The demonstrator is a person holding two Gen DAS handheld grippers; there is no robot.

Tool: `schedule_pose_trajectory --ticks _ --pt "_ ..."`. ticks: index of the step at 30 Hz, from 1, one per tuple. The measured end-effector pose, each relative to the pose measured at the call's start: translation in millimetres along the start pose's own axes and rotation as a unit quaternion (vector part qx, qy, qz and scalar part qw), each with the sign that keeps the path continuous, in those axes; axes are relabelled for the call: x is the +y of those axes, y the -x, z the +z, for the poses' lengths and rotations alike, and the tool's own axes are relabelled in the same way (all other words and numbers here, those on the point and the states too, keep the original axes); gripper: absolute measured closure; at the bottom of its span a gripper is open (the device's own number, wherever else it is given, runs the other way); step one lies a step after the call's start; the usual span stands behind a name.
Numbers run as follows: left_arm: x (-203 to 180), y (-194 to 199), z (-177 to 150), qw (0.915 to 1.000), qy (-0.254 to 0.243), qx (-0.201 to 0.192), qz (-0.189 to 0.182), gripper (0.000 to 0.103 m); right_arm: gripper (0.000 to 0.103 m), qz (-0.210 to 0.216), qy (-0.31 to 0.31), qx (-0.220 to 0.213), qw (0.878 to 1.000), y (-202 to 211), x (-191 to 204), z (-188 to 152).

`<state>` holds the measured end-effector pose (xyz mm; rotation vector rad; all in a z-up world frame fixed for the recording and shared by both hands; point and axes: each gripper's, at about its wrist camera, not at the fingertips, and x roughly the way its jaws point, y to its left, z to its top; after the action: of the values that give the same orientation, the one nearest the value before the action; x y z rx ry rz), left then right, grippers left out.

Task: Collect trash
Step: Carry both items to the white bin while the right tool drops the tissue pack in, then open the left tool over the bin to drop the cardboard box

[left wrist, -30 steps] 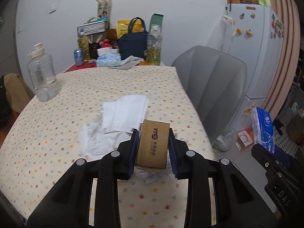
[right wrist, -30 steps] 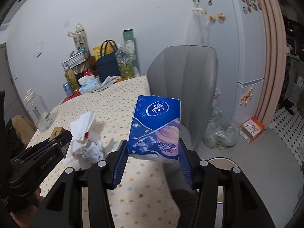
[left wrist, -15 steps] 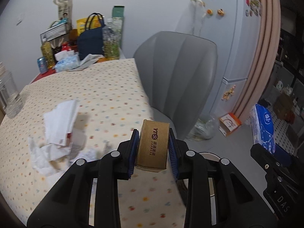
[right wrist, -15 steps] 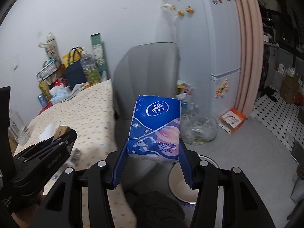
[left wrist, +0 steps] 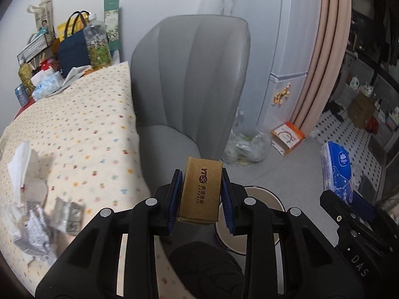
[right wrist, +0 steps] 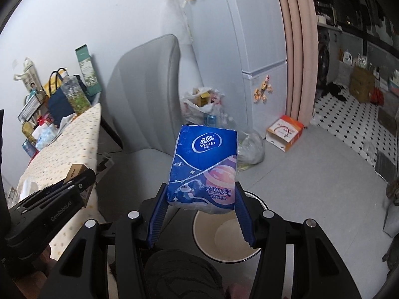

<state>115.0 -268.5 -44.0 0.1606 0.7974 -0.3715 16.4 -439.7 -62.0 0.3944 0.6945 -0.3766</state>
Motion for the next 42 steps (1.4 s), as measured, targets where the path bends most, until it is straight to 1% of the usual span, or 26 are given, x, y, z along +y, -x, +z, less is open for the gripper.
schedule_pose_trajectory --ticks 4,6,7,8,10,11,15,18,22,26,27,28,29,30,33,34,39,42 --pt "-7.1 -15.1 4.5 0.9999 -0.004 0.013 0.003 0.073 0.051 -0.007 -0.009 0.009 1.000 -21.9 -11.1 4.5" --pt "-9.5 -20.8 6.0 0.9998 -0.006 0.018 0.003 0.073 0.048 -0.006 -0.011 0.015 1.000 -35.0 -14.7 6.0" --pt "-11.4 -24.4 6.7 0.9997 -0.007 0.021 0.003 0.073 0.031 -0.004 -0.012 0.023 1.000 -41.0 -16.1 7.1" --pt "-11.4 -26.8 7.4 0.9997 -0.008 0.024 0.003 0.073 0.019 -0.005 -0.014 0.029 0.999 -45.8 -18.0 7.4" --pt "-14.7 -30.4 7.3 0.9996 -0.012 0.027 0.001 0.073 0.017 -0.022 -0.018 0.020 0.999 -46.7 -24.5 6.2" --pt "-16.8 -32.5 7.0 0.9995 -0.014 0.029 0.000 0.073 0.016 -0.025 -0.020 0.021 0.999 -46.5 -27.9 5.8" --pt "-30.1 -42.1 4.4 0.9985 -0.027 0.045 -0.013 0.073 0.015 -0.044 -0.045 0.032 0.997 -42.6 -51.8 3.8" --pt "-46.7 -48.1 3.9 0.9975 -0.036 0.053 -0.030 0.073 0.013 -0.064 -0.054 0.022 0.996 -28.8 -66.4 3.8" --pt "-70.4 -49.4 5.1 0.9959 -0.050 0.053 -0.053 0.073 0.012 -0.092 -0.065 0.008 0.994 -7.0 -90.6 3.3" --pt "-91.2 -47.8 4.1 0.9942 -0.061 0.055 -0.069 0.072 0.011 -0.111 -0.080 -0.004 0.991 8.9 -109.0 3.5" --pt "-94.3 -47.5 3.7 0.9938 -0.064 0.056 -0.072 0.069 0.011 -0.114 -0.082 -0.006 0.990 10.8 -111.1 4.2" --pt "-99.7 -47.3 3.2 0.9928 -0.071 0.060 -0.076 0.051 0.011 -0.116 -0.085 -0.009 0.990 14.0 -113.5 4.1" --pt "-102.4 -45.9 2.7 0.9923 -0.076 0.059 -0.078 0.039 0.011 -0.117 -0.089 -0.011 0.989 16.4 -116.4 3.7" --pt "-103.0 -42.3 2.8 0.9927 -0.077 0.051 -0.077 0.025 0.011 -0.117 -0.091 -0.013 0.989 17.8 -117.3 3.8" --pt "-98.4 -32.7 5.3 0.9943 -0.068 0.036 -0.073 0.014 0.011 -0.116 -0.092 -0.019 0.989 22.9 -118.0 3.6" --pt "-95.2 -31.0 6.6 0.9948 -0.065 0.034 -0.071 0.012 0.011 -0.113 -0.092 -0.020 0.989 23.6 -117.0 3.7" --pt "-69.8 -18.3 12.8 0.9980 -0.034 0.018 -0.050 0.009 0.010 -0.099 -0.082 -0.025 0.991 27.7 -107.2 3.1" --pt "-51.6 -6.8 12.1 0.9990 -0.017 0.007 -0.042 0.009 0.008 -0.086 -0.067 -0.028 0.994 31.3 -91.6 3.5"
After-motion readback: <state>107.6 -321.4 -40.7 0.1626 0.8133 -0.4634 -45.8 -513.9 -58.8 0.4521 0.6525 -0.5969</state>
